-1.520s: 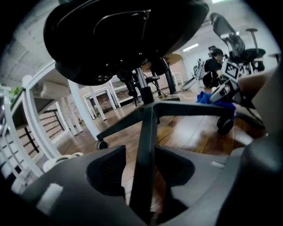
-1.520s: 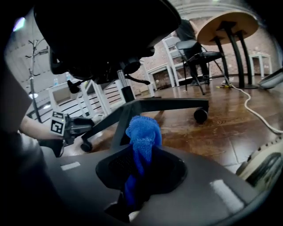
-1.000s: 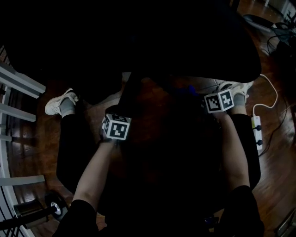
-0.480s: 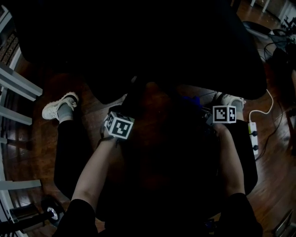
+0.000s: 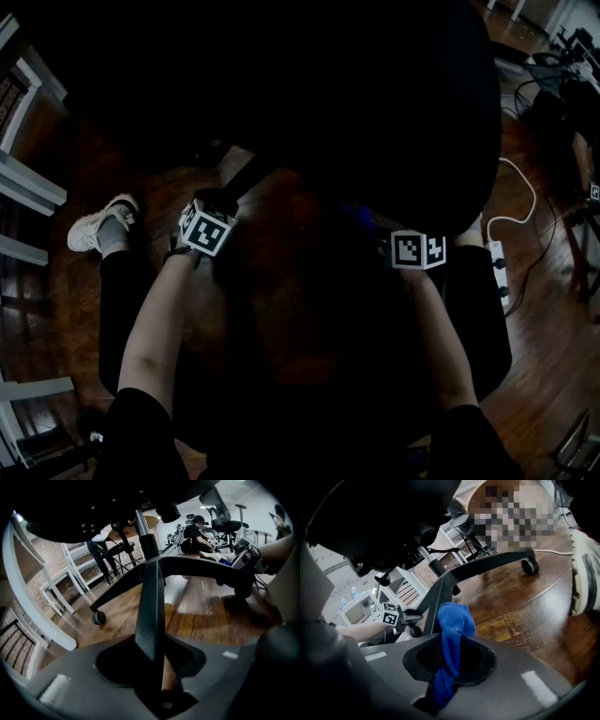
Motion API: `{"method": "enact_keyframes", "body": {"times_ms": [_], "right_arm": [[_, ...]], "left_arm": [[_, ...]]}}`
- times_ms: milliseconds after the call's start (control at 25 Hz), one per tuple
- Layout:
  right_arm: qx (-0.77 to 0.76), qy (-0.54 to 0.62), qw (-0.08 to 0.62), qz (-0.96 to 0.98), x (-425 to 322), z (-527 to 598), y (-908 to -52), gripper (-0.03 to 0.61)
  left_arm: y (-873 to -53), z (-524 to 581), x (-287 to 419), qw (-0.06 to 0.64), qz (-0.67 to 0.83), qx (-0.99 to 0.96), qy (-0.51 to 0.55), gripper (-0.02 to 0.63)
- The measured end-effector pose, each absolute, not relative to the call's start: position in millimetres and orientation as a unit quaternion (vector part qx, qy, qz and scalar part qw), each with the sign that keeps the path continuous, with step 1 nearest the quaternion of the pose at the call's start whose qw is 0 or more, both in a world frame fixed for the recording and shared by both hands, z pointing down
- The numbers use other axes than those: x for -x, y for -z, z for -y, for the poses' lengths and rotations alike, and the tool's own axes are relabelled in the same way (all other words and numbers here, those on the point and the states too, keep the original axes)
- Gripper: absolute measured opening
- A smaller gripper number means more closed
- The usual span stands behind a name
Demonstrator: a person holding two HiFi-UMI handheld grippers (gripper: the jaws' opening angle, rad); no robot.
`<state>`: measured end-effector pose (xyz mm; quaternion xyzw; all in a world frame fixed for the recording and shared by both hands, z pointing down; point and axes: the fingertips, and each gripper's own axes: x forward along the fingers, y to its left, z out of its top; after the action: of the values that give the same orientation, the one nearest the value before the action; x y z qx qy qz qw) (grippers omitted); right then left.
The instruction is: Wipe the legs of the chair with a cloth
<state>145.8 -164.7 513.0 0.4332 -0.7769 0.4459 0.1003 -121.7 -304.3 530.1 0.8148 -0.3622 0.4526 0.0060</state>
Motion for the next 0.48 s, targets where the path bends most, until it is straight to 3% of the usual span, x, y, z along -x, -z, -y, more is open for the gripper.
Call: {"method": "enact_keyframes", "body": {"times_ms": [160,400,480], "right_arm": [[-0.416,-0.411,0.119,0.802,-107.4,157.8,-512.9,0.074],[-0.392,-0.399,0.109,0.822,-41.2,157.7,-516.8,0.08],[-0.395,-0.395,0.108,0.822,-16.4,159.1,-515.8,0.081]], "left_arm": [[-488.3,303.2,133.9,-0.044,0.433,-0.811,-0.391,0.216],[-478.1,215.9,96.3,0.112,0.404,-0.869,-0.261,0.238],[-476.7,192.8,88.3,0.136,0.395,-0.875,-0.245,0.252]]}}
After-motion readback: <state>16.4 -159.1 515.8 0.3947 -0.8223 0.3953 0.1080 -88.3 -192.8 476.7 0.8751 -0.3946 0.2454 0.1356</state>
